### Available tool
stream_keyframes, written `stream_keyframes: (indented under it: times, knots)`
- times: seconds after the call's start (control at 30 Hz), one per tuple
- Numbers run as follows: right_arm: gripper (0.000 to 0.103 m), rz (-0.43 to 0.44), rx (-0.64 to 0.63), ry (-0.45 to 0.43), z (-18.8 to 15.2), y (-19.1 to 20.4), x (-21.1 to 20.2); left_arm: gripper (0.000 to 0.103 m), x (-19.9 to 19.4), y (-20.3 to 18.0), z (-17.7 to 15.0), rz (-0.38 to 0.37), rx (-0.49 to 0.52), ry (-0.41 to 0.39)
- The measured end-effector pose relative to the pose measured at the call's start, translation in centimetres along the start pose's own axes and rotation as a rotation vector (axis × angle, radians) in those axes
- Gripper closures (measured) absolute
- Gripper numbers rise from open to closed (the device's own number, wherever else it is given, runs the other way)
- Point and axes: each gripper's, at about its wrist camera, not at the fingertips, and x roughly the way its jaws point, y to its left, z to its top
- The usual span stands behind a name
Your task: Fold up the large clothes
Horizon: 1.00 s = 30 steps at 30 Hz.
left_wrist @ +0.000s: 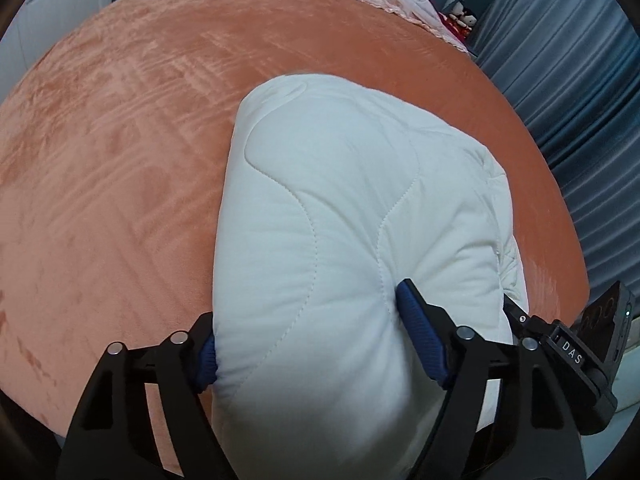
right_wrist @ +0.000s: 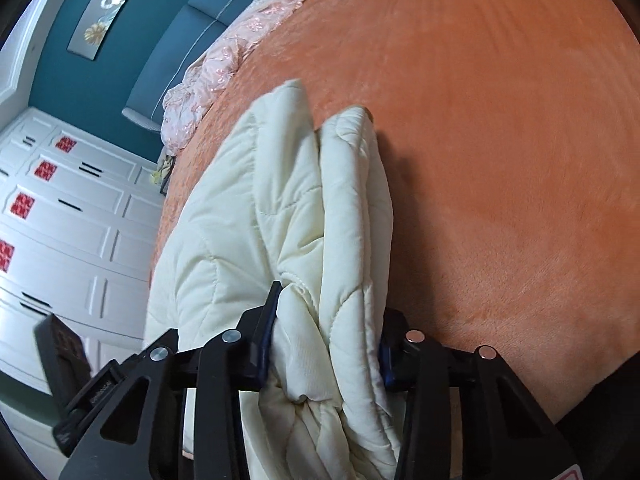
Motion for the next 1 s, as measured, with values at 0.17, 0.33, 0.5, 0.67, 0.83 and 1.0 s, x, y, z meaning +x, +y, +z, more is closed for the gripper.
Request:
stream_keyframes:
  times: [0.17,0.33,0.5,0.67,0.83,1.0]
  knots:
    - [0.068,-0.027,-0.108,-0.063,-0.3,3.3,-2.2,0.035,-3.8,-0.7,0.9,0.011,0.061,-0.082]
    - [0.071,-0.047,-0.229,-0.125,-0.2,7.9,-3.9,0.037,-7.4,-0.8,2.2,0.014,0.099,-0.171]
    - [0.071,-0.030,-0.317,-0.172,0.5,12.3,-4.6,0.037,-10.4,0.8,3.2,0.000,0.093,-0.244]
    - [0.071,-0.001,-0.404,-0.214,0.7,16.3,-4.9,0.038,-13.9,2.6,4.7,0.013,0.107,-0.341]
    - [0.071,0.029,-0.476,-0.244,0.9,20.4,-4.2,0.038,-16.5,5.2,6.5,0.023,0.115,-0.431]
    - [0.071,0.036,-0.536,-0.260,1.0,24.3,-1.5,0.037,-17.0,8.4,8.7,0.041,0.125,-0.493]
